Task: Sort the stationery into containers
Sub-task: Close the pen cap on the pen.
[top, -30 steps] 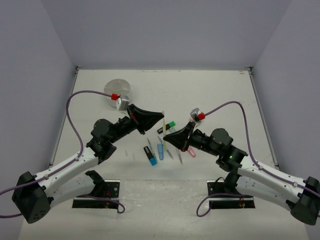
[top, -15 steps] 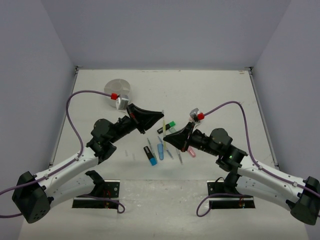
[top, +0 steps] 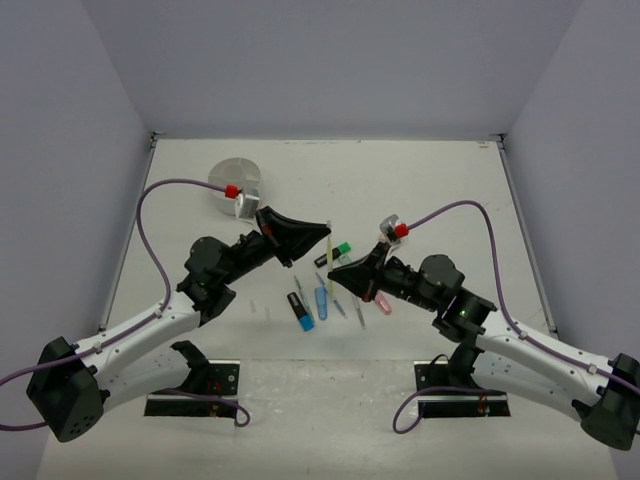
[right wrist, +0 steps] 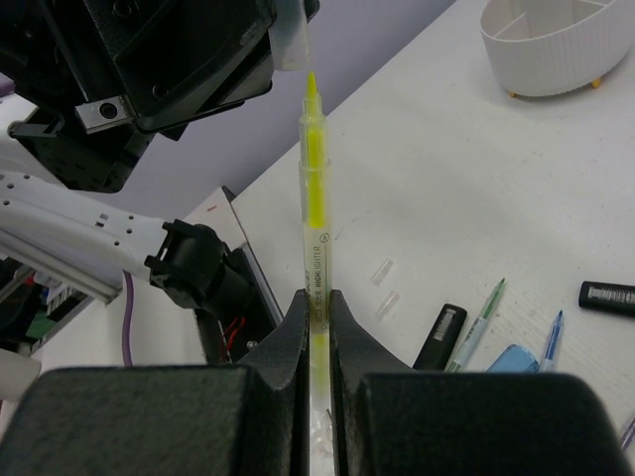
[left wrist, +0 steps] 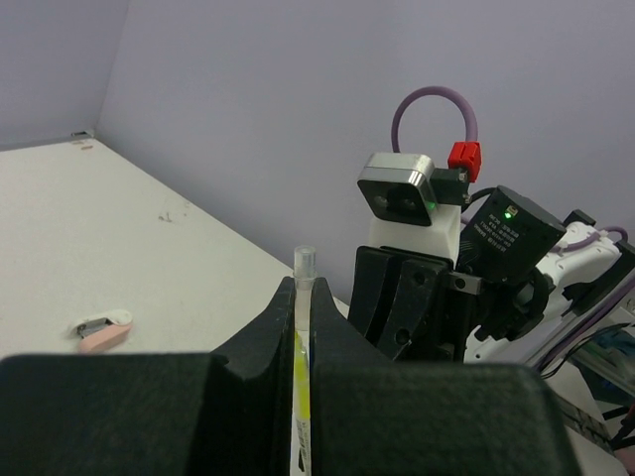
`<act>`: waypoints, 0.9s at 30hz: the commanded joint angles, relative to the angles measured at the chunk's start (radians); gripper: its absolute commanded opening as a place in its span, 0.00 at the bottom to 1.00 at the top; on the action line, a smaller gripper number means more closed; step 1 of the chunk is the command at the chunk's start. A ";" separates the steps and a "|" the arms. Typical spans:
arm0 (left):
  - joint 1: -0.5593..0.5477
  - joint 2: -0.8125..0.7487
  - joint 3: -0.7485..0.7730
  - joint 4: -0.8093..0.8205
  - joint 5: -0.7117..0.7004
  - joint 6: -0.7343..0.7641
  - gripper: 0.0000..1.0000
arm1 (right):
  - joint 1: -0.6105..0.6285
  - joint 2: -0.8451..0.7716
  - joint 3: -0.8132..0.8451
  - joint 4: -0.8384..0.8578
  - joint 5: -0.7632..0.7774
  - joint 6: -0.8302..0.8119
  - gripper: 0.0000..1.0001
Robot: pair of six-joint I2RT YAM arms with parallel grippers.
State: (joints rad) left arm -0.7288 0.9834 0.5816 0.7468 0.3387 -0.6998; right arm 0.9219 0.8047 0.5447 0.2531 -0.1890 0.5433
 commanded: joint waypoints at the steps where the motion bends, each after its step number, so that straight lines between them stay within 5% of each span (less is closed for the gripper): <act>1: 0.002 0.003 0.011 0.061 0.012 -0.008 0.00 | 0.003 -0.010 0.054 0.008 0.033 -0.020 0.00; 27: 0.002 0.011 0.044 0.023 -0.040 0.004 0.00 | 0.004 -0.006 0.067 -0.011 0.016 -0.021 0.00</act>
State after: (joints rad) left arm -0.7288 0.9941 0.5877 0.7361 0.2951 -0.6968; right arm 0.9222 0.8112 0.5571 0.2384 -0.1997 0.5387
